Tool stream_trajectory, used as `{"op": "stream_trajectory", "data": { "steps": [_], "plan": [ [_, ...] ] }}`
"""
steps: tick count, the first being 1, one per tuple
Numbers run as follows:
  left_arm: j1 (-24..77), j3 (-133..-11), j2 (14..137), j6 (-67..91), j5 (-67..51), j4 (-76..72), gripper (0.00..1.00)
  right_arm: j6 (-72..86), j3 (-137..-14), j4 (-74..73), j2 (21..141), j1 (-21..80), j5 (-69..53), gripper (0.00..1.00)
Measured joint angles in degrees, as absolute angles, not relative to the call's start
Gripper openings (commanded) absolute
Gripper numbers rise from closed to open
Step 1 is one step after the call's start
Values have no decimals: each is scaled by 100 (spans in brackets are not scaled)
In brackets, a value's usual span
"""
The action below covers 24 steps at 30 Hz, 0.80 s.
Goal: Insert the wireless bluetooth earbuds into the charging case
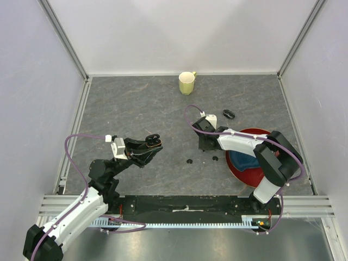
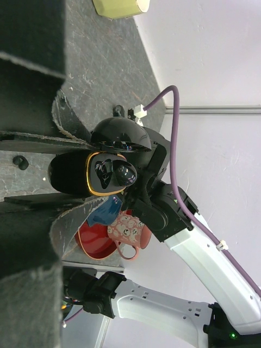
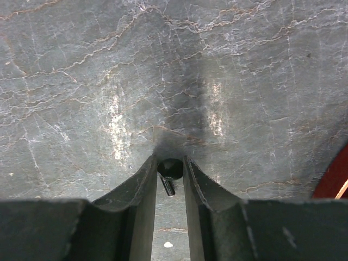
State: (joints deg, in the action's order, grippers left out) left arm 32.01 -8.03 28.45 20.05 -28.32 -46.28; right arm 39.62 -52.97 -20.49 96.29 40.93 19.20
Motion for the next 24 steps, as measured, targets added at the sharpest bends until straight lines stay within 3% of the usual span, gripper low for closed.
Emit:
{"op": "stream_trajectory", "data": {
  "steps": [7,10,18,24],
  "plan": [
    [3201,-803,2838,2005,-2818,-4624,2,3983,-5297,-2043,9633,4099,1927,20],
    [3201,-803,2836,2005,-2799,-4611,2,3986,-5297,-2040,9631,4101,1931,7],
    [3201,-803,2840,2005,-2790,-4578,2,4047,-5190,-2045,9439,4156,1767,1],
    [3201,-803,2871,2005,-2709,-4584,2,4073,-4950,-1890,8434,4425,1747,0]
  ]
}}
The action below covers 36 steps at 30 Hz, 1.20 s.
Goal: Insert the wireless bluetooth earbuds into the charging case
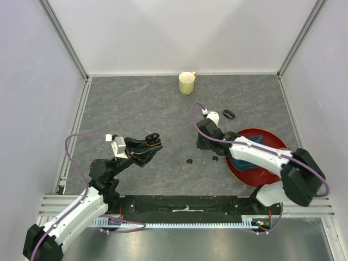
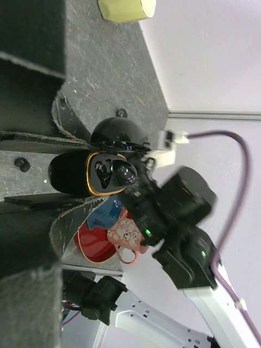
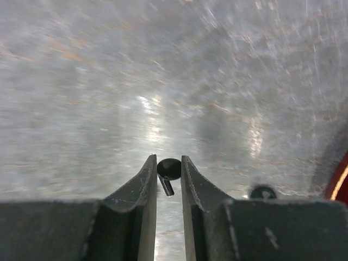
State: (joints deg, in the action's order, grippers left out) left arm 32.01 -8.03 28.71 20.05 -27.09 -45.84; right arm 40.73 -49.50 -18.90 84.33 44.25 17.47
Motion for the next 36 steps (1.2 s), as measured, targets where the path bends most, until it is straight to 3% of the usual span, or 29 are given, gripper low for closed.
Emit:
{"op": "stream_trajectory", "data": {
  "steps": [6,15,25,36],
  "plan": [
    [3201,-803,2956,2008,-2665,-4630,2,4091,-4866,-1107,7137,4908,2110,0],
    [3201,-803,3201,2012,-2591,-4862,2,3865,-3942,1367,5516,5990,2910,0],
    [3201,-803,3260,2010,-2617,-5009,2,3238,-3863,3538,5572,6449,2556,0],
    [3201,-810,3642,2005,-2956,-5247,2,2954,-4121,4200,6504,6934,1885,0]
  ]
}}
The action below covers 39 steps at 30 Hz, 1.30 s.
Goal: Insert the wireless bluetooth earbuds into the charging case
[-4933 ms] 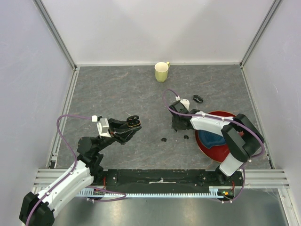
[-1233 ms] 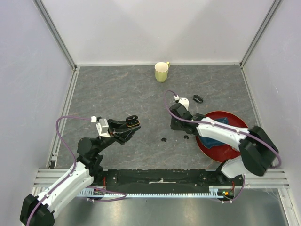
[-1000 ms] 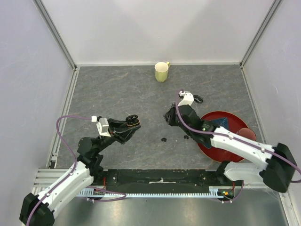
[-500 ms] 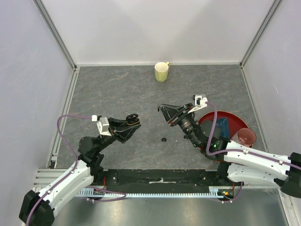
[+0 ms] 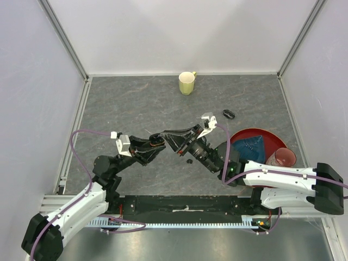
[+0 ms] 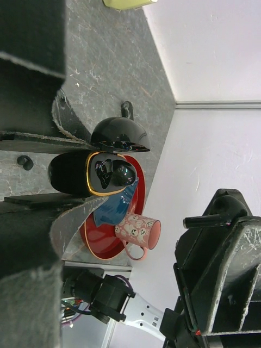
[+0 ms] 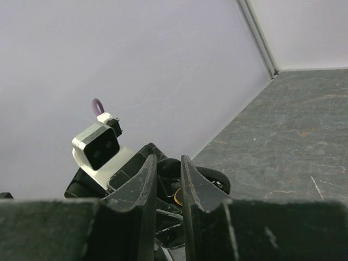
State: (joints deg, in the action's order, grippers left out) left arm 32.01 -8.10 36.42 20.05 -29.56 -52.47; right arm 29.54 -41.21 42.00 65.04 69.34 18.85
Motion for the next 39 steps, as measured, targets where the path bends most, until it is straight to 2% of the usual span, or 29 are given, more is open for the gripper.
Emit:
{"op": "stream_trajectory", "data": {
  "steps": [39],
  "plan": [
    [3201,-864,3669,1833,-3033,-5415,2,2869,-4320,4829,7502,7352,2589,0]
  ]
}}
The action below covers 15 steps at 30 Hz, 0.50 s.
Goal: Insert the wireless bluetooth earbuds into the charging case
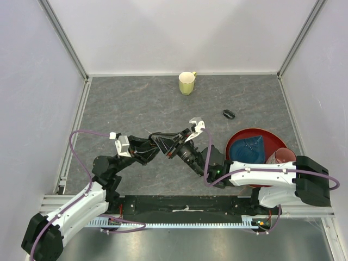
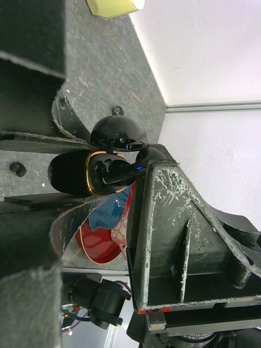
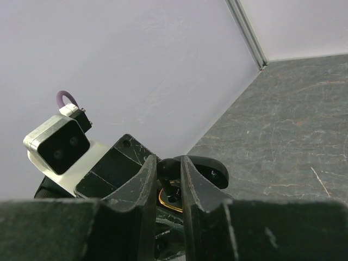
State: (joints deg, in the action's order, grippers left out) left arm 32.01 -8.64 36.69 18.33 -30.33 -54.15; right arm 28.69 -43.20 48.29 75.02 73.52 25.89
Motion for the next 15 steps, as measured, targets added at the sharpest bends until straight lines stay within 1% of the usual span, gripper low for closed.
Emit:
{"op": "stream_trajectory", "data": {
  "steps": [15],
  "plan": [
    [3201,-884,3750,1831,-3004,-5415,2,2832,-4322,5039,7662,7422,2716,0]
  ]
}}
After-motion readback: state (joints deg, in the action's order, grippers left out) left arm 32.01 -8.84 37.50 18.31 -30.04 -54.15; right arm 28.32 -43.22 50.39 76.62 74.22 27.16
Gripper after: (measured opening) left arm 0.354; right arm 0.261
